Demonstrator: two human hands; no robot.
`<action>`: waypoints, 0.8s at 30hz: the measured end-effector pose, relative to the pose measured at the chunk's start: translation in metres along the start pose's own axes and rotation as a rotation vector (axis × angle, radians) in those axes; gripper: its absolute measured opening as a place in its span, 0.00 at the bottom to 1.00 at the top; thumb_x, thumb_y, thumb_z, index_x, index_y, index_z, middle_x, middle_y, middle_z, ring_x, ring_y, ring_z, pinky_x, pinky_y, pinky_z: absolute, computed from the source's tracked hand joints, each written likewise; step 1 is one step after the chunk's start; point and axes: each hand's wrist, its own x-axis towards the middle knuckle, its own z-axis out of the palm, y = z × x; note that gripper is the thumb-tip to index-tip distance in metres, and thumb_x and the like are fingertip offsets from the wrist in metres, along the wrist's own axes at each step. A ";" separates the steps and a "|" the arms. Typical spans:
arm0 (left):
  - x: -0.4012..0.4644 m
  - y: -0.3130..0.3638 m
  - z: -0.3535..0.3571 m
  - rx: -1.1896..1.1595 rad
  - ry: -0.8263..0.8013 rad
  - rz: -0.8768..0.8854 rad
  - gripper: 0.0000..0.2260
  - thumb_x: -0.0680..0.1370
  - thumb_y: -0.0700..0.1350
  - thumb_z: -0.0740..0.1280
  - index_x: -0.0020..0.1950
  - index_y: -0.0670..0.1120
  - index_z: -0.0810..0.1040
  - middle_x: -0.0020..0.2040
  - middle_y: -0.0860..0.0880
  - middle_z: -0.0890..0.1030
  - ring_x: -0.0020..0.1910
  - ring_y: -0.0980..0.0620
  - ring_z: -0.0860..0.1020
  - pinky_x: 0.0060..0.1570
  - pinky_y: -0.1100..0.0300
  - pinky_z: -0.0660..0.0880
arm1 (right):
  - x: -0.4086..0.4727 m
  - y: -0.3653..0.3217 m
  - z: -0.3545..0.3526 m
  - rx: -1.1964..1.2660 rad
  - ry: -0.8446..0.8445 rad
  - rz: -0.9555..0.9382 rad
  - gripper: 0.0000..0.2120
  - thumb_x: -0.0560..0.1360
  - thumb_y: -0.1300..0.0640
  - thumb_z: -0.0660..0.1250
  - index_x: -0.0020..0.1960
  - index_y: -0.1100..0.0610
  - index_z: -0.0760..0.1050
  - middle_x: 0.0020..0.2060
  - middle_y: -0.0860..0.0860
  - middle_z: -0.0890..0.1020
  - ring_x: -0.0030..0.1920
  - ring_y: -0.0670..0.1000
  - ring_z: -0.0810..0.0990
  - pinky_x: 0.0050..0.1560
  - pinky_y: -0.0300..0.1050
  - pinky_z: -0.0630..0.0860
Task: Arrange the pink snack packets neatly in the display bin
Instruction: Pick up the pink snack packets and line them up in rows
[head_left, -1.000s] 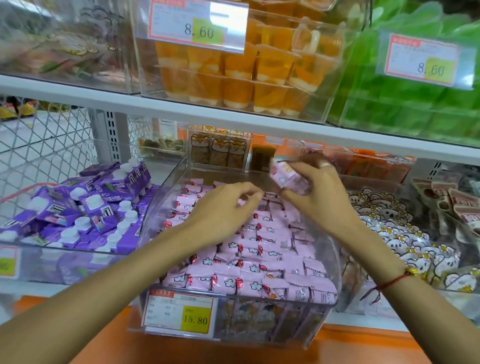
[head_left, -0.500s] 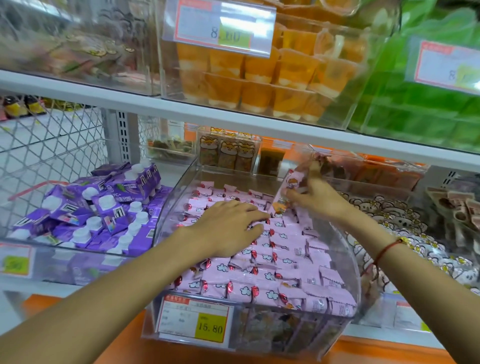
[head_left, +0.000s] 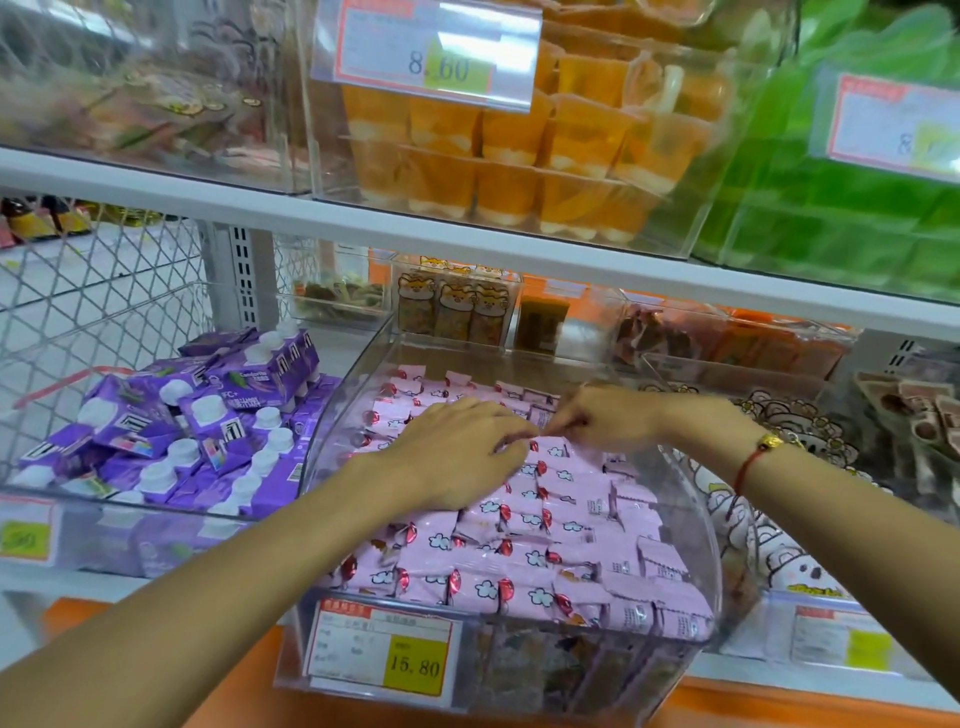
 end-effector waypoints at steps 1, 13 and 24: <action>0.002 0.001 -0.001 -0.008 0.030 0.004 0.17 0.82 0.52 0.52 0.70 0.55 0.70 0.68 0.53 0.72 0.66 0.51 0.67 0.60 0.57 0.63 | 0.000 0.001 -0.002 0.022 -0.018 -0.005 0.20 0.78 0.66 0.57 0.68 0.54 0.72 0.66 0.52 0.75 0.64 0.50 0.72 0.67 0.47 0.66; 0.020 -0.013 0.005 0.079 -0.101 -0.013 0.20 0.84 0.51 0.46 0.72 0.51 0.67 0.71 0.49 0.69 0.69 0.47 0.67 0.65 0.54 0.62 | 0.025 0.005 0.002 0.089 0.300 0.147 0.14 0.75 0.52 0.68 0.59 0.54 0.78 0.55 0.51 0.80 0.47 0.49 0.76 0.47 0.41 0.73; 0.021 -0.011 0.005 0.108 -0.194 -0.042 0.20 0.83 0.52 0.44 0.73 0.54 0.65 0.71 0.47 0.67 0.65 0.45 0.66 0.63 0.51 0.63 | 0.025 0.003 -0.002 0.166 0.376 0.145 0.07 0.75 0.56 0.68 0.49 0.58 0.82 0.49 0.54 0.83 0.47 0.52 0.81 0.53 0.48 0.78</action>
